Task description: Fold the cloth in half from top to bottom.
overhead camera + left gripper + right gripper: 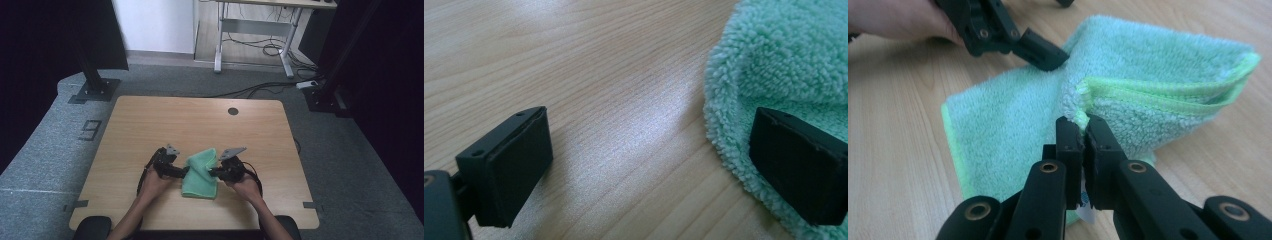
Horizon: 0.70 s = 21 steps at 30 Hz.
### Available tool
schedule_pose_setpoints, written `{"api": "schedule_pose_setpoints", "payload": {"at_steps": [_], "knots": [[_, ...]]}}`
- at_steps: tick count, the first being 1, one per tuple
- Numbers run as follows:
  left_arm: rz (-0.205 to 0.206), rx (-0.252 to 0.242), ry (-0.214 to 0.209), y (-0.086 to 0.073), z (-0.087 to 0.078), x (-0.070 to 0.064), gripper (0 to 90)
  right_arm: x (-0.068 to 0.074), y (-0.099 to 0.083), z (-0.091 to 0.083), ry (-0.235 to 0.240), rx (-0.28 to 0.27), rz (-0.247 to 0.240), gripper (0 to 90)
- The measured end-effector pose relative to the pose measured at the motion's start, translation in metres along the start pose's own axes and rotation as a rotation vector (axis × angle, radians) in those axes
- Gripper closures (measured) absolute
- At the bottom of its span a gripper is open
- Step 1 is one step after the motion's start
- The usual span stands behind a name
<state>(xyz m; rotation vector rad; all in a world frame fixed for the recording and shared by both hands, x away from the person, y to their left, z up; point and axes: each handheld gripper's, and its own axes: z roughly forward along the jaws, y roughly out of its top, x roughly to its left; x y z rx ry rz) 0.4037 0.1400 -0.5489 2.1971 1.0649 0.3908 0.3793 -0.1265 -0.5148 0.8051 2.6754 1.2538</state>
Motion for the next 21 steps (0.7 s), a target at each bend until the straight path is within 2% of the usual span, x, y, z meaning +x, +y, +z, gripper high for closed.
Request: {"api": "schedule_pose_setpoints", "payload": {"at_steps": [8,16,19,21], "knots": [[0.008,0.002,-0.004,0.0,0.0,0.001,3.9,0.0,-0.008,0.007,-0.01,0.026,-0.002,84.7],[0.007,0.003,-0.005,0.001,0.0,0.001,4.2,0.002,-0.008,0.003,-0.005,0.016,-0.014,82.4],[0.026,0.003,-0.033,0.002,-0.005,-0.001,14.0,0.002,-0.012,0.004,-0.011,0.02,-0.007,82.3],[0.044,0.007,-0.035,0.005,-0.009,-0.002,14.1,0.002,-0.013,0.005,-0.013,0.021,-0.003,82.6]]}}
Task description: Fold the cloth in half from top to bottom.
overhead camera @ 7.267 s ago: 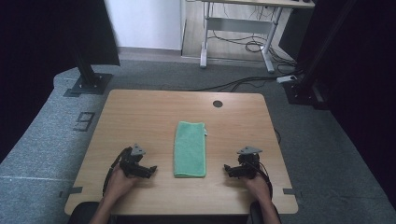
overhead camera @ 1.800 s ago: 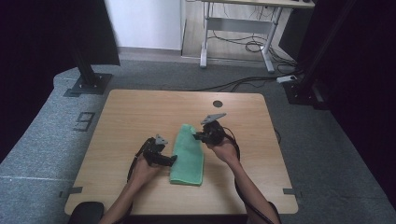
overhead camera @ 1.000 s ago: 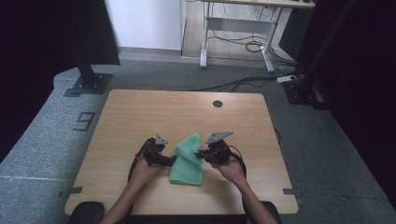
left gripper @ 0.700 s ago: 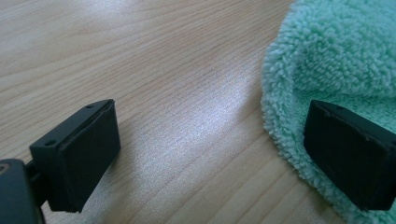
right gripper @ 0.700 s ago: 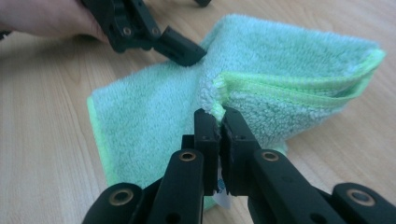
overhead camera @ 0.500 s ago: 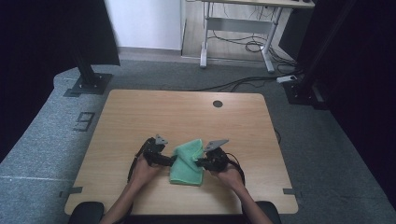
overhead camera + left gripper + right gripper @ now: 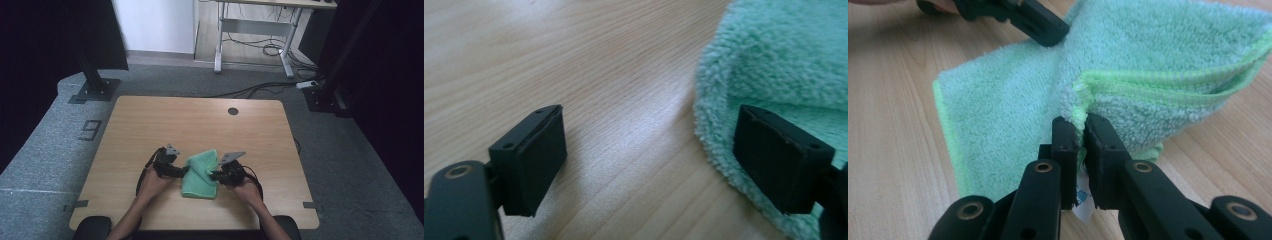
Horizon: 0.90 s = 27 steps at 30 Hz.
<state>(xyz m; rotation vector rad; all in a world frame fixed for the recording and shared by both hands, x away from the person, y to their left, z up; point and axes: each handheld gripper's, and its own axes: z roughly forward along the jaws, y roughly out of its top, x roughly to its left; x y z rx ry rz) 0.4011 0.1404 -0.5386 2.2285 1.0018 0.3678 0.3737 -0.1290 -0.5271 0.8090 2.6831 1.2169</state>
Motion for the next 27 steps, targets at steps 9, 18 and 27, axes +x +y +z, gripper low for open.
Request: {"api": "schedule_pose_setpoints", "payload": {"at_steps": [9,18,27], "knots": [[0.016,-0.041,-0.086,0.038,-0.02,0.005,25.6,-0.004,-0.005,0.002,-0.003,-0.006,0.026,83.1],[0.051,0.001,-0.172,0.076,0.007,-0.003,35.9,-0.005,-0.007,0.003,0.001,-0.017,0.034,83.1],[0.066,0.099,-0.26,0.085,0.028,-0.01,69.2,-0.005,-0.008,0.003,0.002,-0.021,0.042,82.7]]}}
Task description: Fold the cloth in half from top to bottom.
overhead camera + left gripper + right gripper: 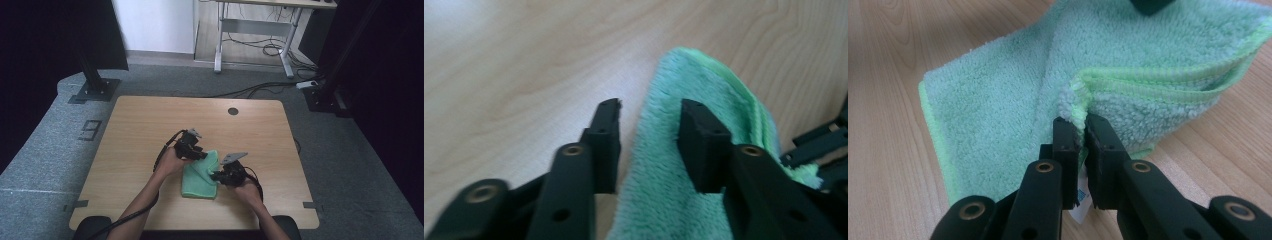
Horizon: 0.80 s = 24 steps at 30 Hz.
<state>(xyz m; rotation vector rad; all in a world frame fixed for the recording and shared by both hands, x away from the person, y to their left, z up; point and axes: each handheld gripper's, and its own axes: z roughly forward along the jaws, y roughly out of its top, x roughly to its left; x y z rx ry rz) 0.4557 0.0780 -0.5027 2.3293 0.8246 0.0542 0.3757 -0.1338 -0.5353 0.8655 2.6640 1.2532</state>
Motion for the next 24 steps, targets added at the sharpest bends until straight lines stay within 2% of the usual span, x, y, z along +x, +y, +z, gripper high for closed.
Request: {"api": "schedule_pose_setpoints", "payload": {"at_steps": [1,2,3,4,6,12,13,19,22,24], "knots": [[-0.013,0.025,-0.016,-0.001,0.0,0.0,73.7,0.0,0.0,0.0,0.001,-0.001,0.0,82.6],[-0.013,0.025,-0.016,-0.001,0.0,0.0,78.2,0.0,0.0,0.0,0.001,-0.001,0.0,82.6],[-0.016,0.027,-0.015,-0.001,-0.001,0.0,78.2,0.0,0.0,0.0,0.002,-0.001,0.003,82.6],[-0.014,0.028,-0.017,-0.001,-0.002,0.0,82.7,0.0,0.0,0.0,0.003,-0.002,0.003,82.6],[-0.009,0.017,-0.02,-0.001,-0.007,-0.002,85.7,0.0,0.0,0.0,0.002,-0.003,0.003,82.4],[0.009,-0.028,-0.023,-0.002,-0.027,-0.011,86.7,0.001,0.002,-0.003,-0.013,-0.004,-0.004,79.4],[0.012,-0.032,-0.019,-0.003,-0.03,-0.013,86.8,0.001,0.002,-0.006,-0.019,-0.004,-0.006,76.8],[0.008,-0.066,-0.01,-0.021,-0.044,-0.016,86.7,0.0,0.002,-0.014,-0.043,-0.018,0.002,72.7],[0.003,-0.078,-0.015,-0.03,-0.047,-0.016,86.6,0.0,0.001,-0.015,-0.042,-0.017,0.008,72.8],[0.002,-0.078,-0.014,-0.034,-0.047,-0.016,86.6,0.0,0.0,-0.015,-0.04,-0.014,0.002,76.1]]}}
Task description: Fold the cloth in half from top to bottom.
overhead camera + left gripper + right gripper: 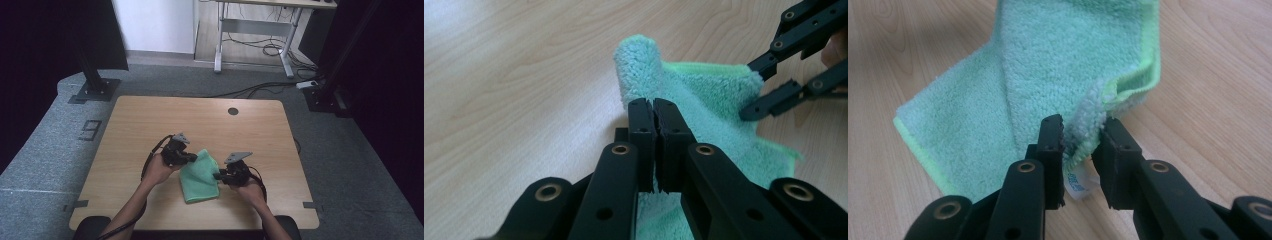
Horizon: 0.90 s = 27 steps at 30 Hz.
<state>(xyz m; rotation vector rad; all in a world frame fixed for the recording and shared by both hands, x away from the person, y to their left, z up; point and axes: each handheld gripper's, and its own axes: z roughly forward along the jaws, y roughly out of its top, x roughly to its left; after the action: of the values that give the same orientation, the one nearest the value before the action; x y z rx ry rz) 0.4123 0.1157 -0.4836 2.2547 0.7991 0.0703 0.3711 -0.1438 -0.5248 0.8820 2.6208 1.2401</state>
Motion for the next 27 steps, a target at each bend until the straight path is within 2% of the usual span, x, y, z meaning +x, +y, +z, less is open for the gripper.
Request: {"api": "schedule_pose_setpoints", "payload": {"at_steps": [6,8,9,10,13,17,20,24,26,27], "knots": [[-0.016,0.006,-0.016,-0.01,0.002,0.002,84.3,0.002,0.0,0.0,0.009,0.008,-0.004,82.6],[-0.017,0.005,-0.021,-0.01,0.003,0.003,76.6,0.003,0.0,0.001,0.011,0.012,-0.006,83.7],[-0.022,0.004,-0.027,-0.009,0.004,0.004,67.7,0.004,-0.001,0.003,0.008,0.021,-0.011,84.2],[-0.023,0.001,-0.031,-0.008,0.004,0.005,67.7,0.004,-0.001,0.003,0.008,0.021,-0.011,84.2],[-0.024,-0.01,-0.024,0.002,0.007,0.007,56.4,0.004,-0.001,0.004,0.003,0.027,-0.024,84.7],[-0.025,-0.024,-0.019,0.019,0.011,0.009,50.6,0.004,-0.001,0.004,0.003,0.029,-0.022,84.8],[-0.03,-0.009,-0.01,0.031,0.017,0.011,49.4,0.004,-0.002,0.004,0.004,0.03,-0.02,84.8],[-0.037,0.056,-0.014,0.04,0.029,0.016,48.9,0.004,-0.002,0.004,0.003,0.03,-0.02,84.8],[-0.049,0.085,-0.021,0.041,0.034,0.019,55.0,0.003,-0.002,0.004,0.003,0.027,-0.025,84.7],[-0.055,0.097,-0.026,0.041,0.037,0.02,55.0,0.003,-0.002,0.004,0.003,0.027,-0.025,84.7]]}}
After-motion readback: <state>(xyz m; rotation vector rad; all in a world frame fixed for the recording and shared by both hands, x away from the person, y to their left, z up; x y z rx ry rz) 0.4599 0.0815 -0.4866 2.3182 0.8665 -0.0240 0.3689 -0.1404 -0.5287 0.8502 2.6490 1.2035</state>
